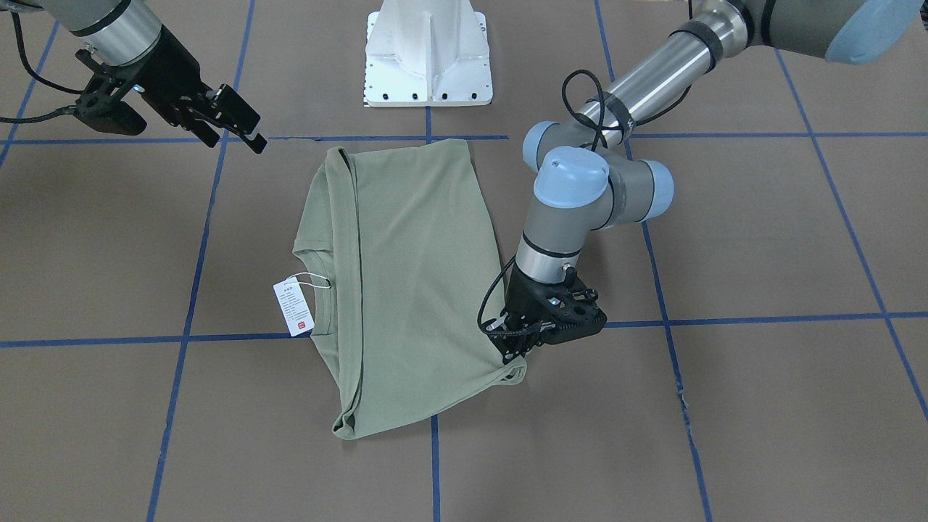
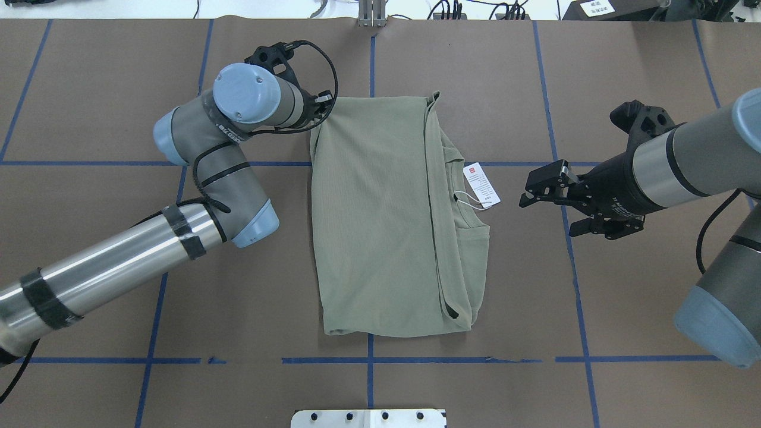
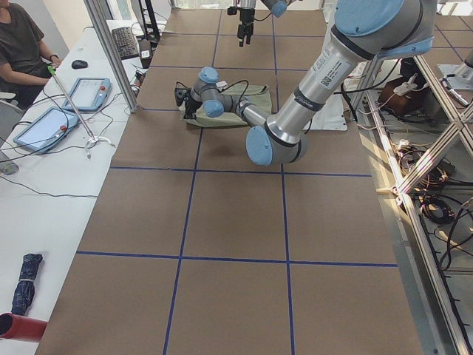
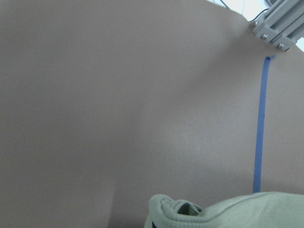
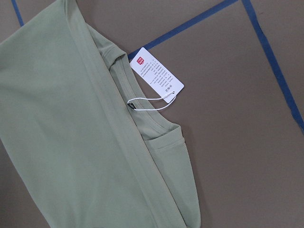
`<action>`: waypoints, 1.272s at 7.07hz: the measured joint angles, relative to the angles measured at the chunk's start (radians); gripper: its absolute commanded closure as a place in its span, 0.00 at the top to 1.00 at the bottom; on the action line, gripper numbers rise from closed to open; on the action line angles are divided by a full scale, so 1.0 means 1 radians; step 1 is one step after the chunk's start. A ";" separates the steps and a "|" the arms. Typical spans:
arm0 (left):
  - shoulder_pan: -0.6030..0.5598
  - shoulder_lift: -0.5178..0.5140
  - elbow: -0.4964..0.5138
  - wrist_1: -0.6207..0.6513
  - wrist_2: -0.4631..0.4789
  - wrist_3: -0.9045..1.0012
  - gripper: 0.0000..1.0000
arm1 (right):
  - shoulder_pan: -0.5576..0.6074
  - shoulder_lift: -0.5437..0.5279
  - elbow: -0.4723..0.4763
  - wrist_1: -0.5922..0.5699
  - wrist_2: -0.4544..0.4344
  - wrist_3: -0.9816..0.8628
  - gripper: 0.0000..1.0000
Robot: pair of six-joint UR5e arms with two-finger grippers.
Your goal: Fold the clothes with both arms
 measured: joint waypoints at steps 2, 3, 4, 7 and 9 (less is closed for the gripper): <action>-0.011 -0.084 0.185 -0.135 0.044 0.063 0.99 | -0.003 0.003 0.000 0.000 0.000 0.003 1.00; -0.013 -0.092 0.210 -0.154 0.056 0.084 1.00 | -0.010 0.009 -0.003 -0.001 -0.007 0.000 1.00; -0.022 -0.093 0.218 -0.159 0.063 0.104 1.00 | -0.028 0.023 -0.009 -0.003 -0.034 -0.005 1.00; -0.112 -0.029 0.123 -0.141 -0.101 0.184 1.00 | -0.096 0.082 -0.076 -0.014 -0.150 -0.049 1.00; -0.143 0.106 -0.118 -0.071 -0.246 0.255 1.00 | -0.115 0.129 -0.171 -0.015 -0.189 -0.173 1.00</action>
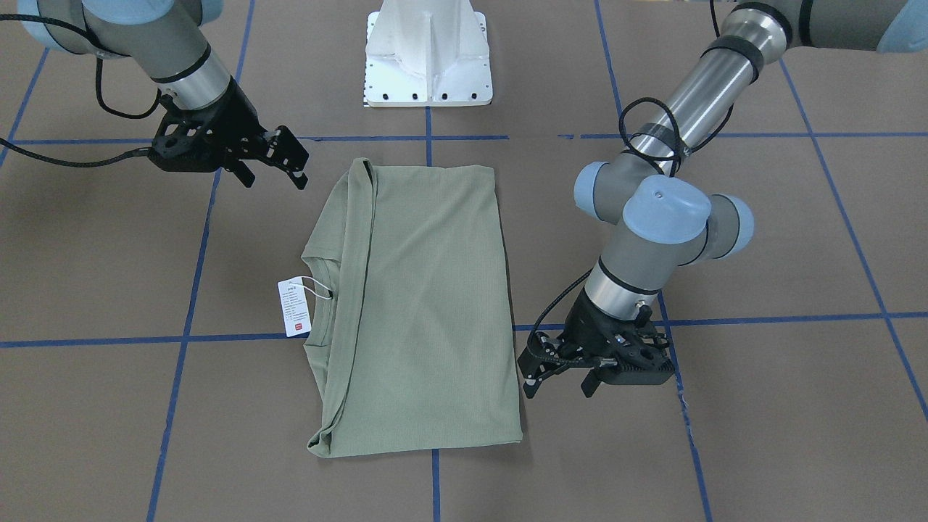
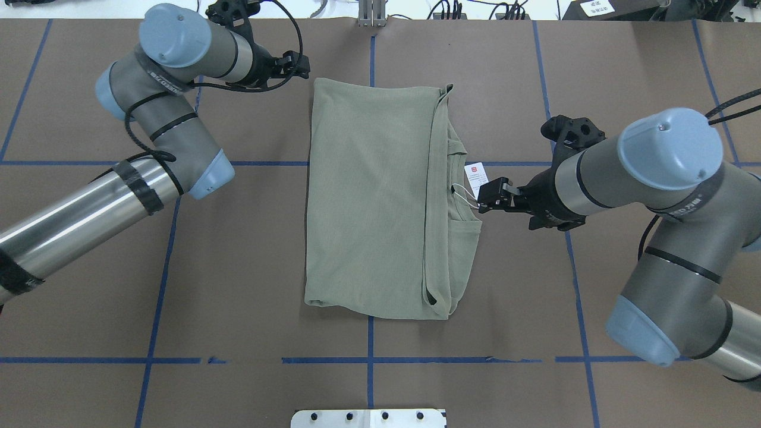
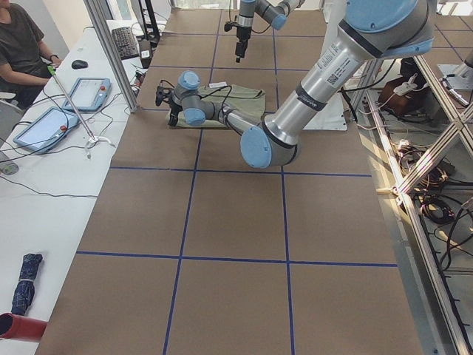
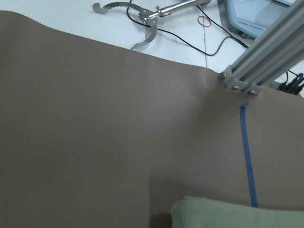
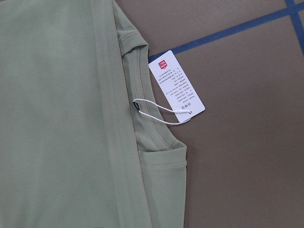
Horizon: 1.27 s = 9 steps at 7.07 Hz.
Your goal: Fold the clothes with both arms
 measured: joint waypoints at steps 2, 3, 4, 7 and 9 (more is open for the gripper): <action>-0.005 0.080 -0.237 0.144 -0.060 0.015 1.00 | -0.004 0.129 -0.158 -0.057 -0.027 -0.114 1.00; -0.005 0.111 -0.311 0.181 -0.075 0.016 1.00 | -0.006 0.199 -0.231 -0.113 -0.044 -0.166 1.00; -0.005 0.148 -0.370 0.196 -0.100 0.017 1.00 | -0.009 0.259 -0.302 -0.148 -0.065 -0.211 1.00; -0.005 0.216 -0.455 0.203 -0.137 0.017 1.00 | -0.027 0.394 -0.487 -0.175 -0.085 -0.270 1.00; -0.005 0.225 -0.460 0.202 -0.138 0.017 1.00 | -0.060 0.446 -0.518 -0.262 -0.128 -0.293 1.00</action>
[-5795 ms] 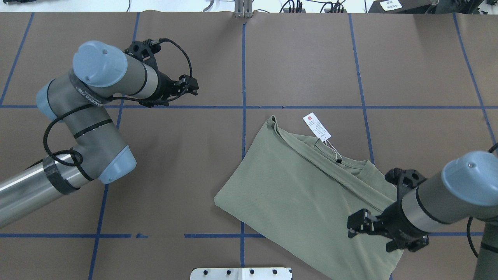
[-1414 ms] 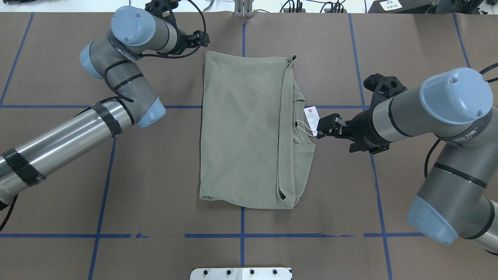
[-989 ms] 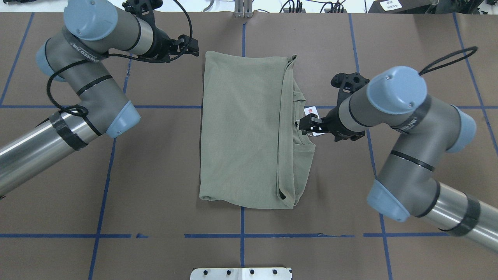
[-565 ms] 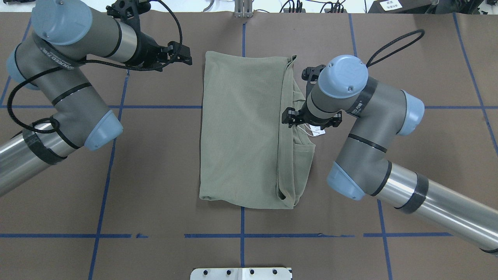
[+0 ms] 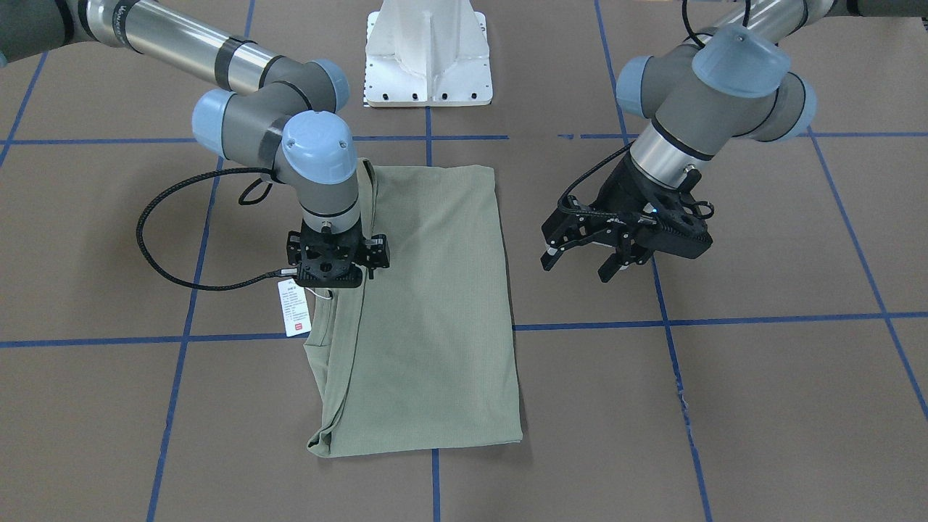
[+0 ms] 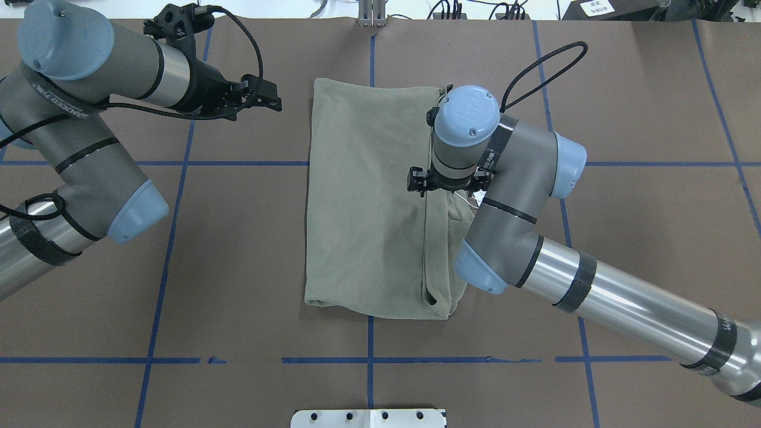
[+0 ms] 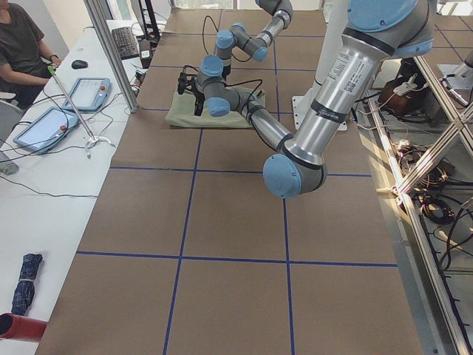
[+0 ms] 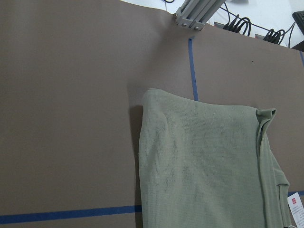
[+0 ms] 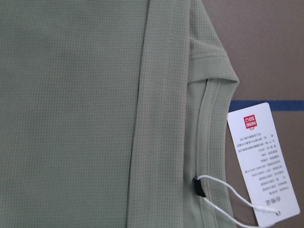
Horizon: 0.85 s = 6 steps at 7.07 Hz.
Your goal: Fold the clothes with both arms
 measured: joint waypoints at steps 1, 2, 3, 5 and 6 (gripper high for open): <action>0.001 0.000 0.000 0.000 0.000 0.000 1.00 | -0.014 0.019 -0.007 -0.047 -0.014 -0.017 1.00; 0.002 0.000 0.001 0.000 0.001 0.000 1.00 | -0.024 0.025 -0.014 -0.066 -0.018 -0.028 1.00; 0.004 0.000 0.003 -0.001 0.001 0.000 1.00 | -0.033 0.025 -0.019 -0.074 -0.019 -0.035 1.00; 0.006 0.000 0.007 -0.004 0.000 -0.001 1.00 | -0.044 0.022 -0.021 -0.076 -0.019 -0.039 1.00; 0.007 0.000 0.009 -0.007 0.000 -0.001 1.00 | -0.046 0.021 -0.021 -0.077 -0.019 -0.042 1.00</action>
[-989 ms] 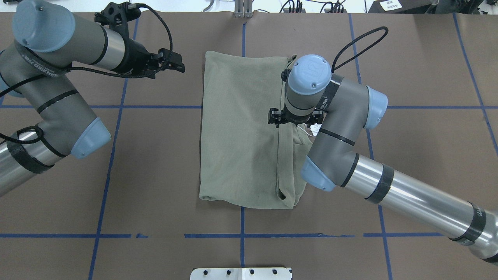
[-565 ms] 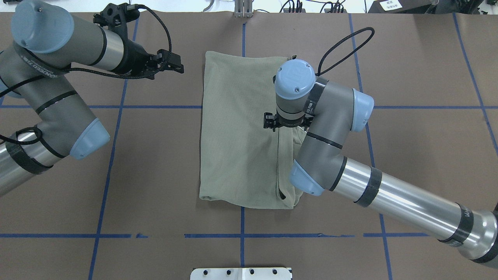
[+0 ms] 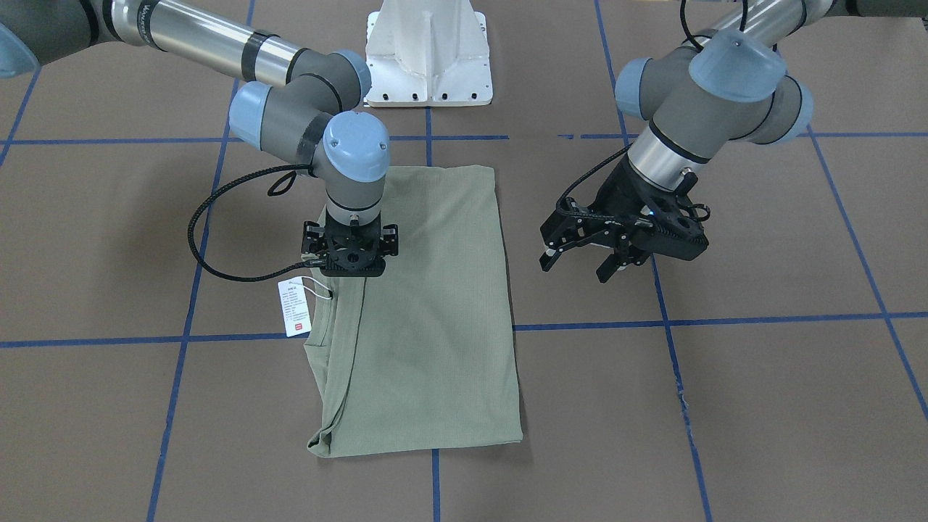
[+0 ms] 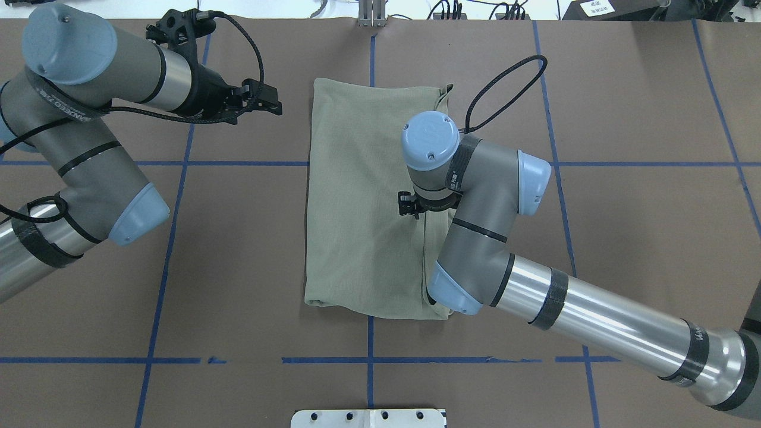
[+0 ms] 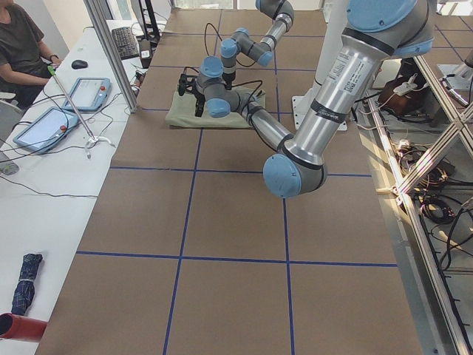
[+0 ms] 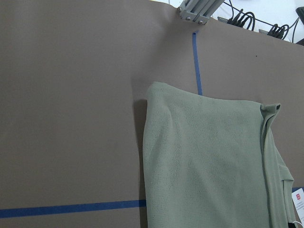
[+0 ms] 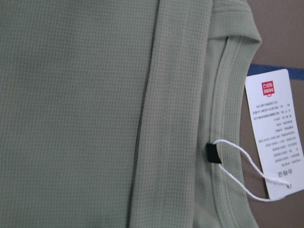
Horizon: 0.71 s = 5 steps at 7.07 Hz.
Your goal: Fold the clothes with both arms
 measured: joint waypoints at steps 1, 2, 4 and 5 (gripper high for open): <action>0.000 0.000 0.000 -0.002 0.000 0.000 1.00 | 0.000 -0.002 0.000 0.000 0.000 -0.005 1.00; 0.000 0.000 0.001 -0.003 0.000 0.000 1.00 | 0.000 -0.005 0.000 0.000 0.000 -0.009 1.00; 0.000 -0.001 0.001 -0.004 0.000 0.000 1.00 | 0.000 -0.011 0.000 0.000 0.001 -0.020 1.00; 0.000 -0.001 0.000 -0.005 0.000 0.000 1.00 | 0.000 -0.017 0.000 0.000 0.002 -0.023 1.00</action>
